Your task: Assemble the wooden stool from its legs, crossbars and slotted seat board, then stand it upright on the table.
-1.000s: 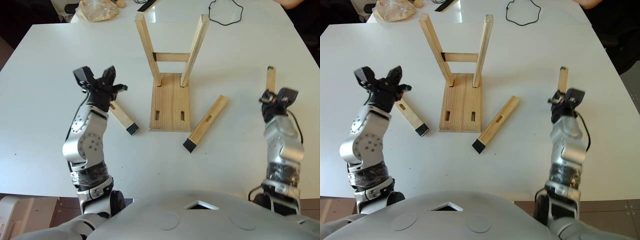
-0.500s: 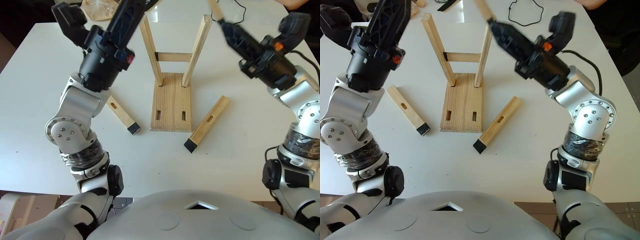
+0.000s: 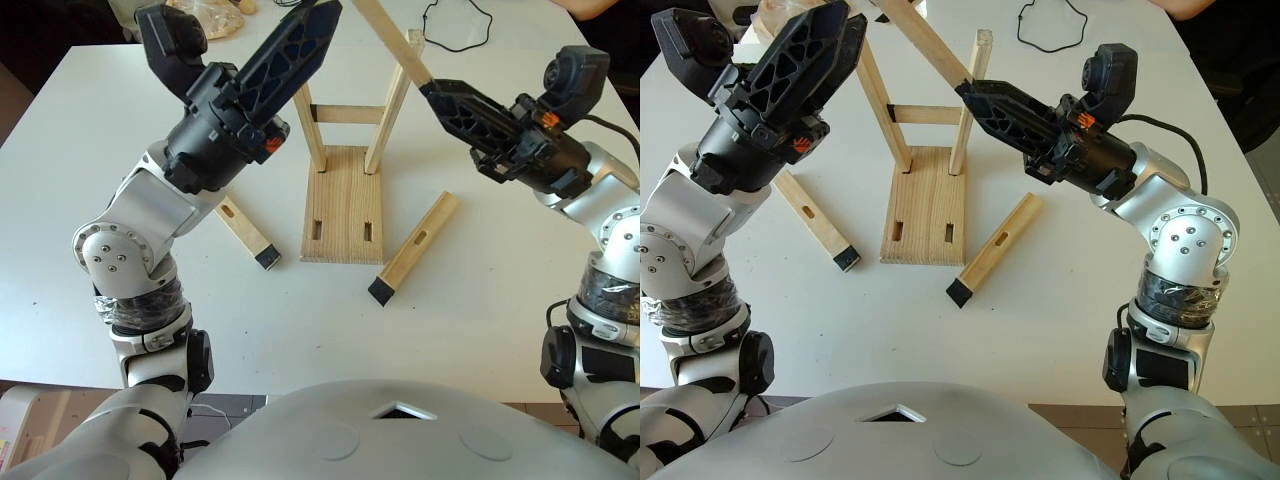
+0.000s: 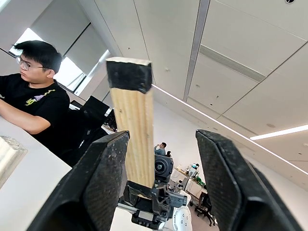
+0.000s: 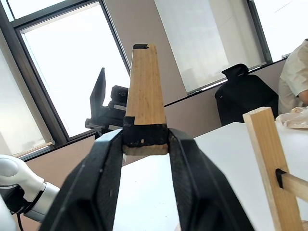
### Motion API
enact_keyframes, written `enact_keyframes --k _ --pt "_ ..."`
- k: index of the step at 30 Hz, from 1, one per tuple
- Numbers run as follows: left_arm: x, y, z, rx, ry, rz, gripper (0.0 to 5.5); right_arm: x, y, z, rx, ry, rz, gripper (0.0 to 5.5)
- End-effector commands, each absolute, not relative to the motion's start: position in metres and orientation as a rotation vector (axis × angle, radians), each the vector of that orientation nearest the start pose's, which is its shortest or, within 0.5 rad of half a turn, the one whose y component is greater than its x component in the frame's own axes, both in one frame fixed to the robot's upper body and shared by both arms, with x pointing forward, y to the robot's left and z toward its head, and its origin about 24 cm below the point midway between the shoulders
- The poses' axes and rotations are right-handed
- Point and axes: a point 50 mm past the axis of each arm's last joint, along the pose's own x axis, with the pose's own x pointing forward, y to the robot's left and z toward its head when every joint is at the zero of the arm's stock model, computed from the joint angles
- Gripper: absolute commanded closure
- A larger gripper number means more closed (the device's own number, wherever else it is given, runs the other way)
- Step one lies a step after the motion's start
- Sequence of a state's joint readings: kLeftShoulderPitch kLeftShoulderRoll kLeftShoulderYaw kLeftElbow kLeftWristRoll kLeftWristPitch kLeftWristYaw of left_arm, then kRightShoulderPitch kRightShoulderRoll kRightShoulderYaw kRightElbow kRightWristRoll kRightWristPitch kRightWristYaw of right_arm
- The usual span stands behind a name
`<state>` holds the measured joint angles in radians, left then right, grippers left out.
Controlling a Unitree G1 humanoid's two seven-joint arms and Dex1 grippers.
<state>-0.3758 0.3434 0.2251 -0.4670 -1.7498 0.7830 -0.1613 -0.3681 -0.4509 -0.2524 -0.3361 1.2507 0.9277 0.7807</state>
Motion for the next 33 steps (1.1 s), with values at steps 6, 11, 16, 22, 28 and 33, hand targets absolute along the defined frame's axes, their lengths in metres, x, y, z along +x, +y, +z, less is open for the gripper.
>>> enact_keyframes --k 6,11,16,22,28,33 --pt "0.230 0.134 0.233 -0.924 -0.118 -1.220 2.93 0.230 -0.153 0.194 0.590 0.010 1.410 4.14" --pt "0.232 0.136 0.231 -0.905 -0.104 -1.209 2.93 0.226 -0.151 0.191 0.608 0.025 1.420 4.14" --pt "0.234 0.137 0.232 -0.887 -0.114 -1.205 2.93 0.223 -0.149 0.188 0.611 0.053 1.430 4.14" --pt "0.239 0.138 0.233 -0.874 -0.123 -1.199 2.93 0.224 -0.147 0.182 0.617 0.077 1.425 4.14" --pt "0.243 0.142 0.235 -0.849 -0.139 -1.182 2.93 0.223 -0.147 0.180 0.645 0.100 1.421 4.14" --pt "0.242 0.143 0.237 -0.830 -0.154 -1.194 3.63 0.223 -0.146 0.178 0.652 0.117 1.413 4.14"
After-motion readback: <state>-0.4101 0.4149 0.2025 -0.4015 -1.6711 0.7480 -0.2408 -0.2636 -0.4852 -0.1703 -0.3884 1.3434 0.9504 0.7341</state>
